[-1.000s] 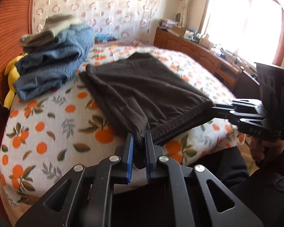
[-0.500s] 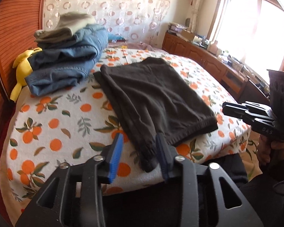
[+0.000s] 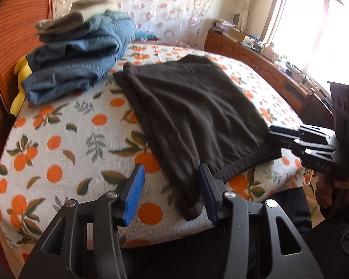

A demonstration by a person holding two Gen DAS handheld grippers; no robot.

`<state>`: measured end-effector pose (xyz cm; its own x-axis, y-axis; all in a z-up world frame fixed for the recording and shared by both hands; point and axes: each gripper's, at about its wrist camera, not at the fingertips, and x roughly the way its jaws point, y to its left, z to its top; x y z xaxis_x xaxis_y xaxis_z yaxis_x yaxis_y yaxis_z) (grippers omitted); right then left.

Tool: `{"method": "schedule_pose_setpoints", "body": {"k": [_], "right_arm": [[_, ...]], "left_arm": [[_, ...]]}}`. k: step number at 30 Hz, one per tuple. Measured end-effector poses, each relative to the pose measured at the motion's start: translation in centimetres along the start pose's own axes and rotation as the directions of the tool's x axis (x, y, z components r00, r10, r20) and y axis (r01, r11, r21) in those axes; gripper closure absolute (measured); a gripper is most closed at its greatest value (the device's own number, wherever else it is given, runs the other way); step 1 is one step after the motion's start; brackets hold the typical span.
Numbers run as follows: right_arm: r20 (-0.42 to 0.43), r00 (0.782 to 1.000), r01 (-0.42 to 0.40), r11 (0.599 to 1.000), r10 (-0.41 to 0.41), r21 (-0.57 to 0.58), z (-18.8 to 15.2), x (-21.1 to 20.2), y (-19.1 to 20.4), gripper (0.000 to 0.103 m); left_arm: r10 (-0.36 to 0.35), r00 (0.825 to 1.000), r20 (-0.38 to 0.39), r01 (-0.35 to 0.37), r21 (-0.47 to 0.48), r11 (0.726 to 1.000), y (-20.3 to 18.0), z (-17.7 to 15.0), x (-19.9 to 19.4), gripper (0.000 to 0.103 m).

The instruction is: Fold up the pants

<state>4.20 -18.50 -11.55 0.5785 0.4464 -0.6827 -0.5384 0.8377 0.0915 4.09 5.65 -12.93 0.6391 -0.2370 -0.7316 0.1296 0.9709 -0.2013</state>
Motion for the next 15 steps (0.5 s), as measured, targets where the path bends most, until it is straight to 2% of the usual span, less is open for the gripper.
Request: {"method": "schedule_pose_setpoints", "body": {"k": [8, 12, 15], "right_arm": [[-0.03, 1.0, -0.004, 1.0, 0.005, 0.013, -0.5, 0.3, -0.1, 0.069], [-0.034, 0.999, -0.01, 1.0, 0.011, 0.021, -0.8, 0.1, -0.2, 0.068], [-0.035, 0.999, -0.015, 0.999, 0.016, 0.03, -0.9, 0.1, -0.2, 0.068]], "left_arm": [[-0.005, 1.0, 0.005, 0.005, 0.024, 1.0, -0.8, -0.8, -0.2, 0.056], [-0.044, 0.999, 0.001, 0.044, 0.049, 0.998, -1.4, -1.6, -0.5, 0.075], [-0.048, 0.999, 0.0, 0.048, 0.056, 0.997, -1.7, -1.8, -0.6, 0.079]]}}
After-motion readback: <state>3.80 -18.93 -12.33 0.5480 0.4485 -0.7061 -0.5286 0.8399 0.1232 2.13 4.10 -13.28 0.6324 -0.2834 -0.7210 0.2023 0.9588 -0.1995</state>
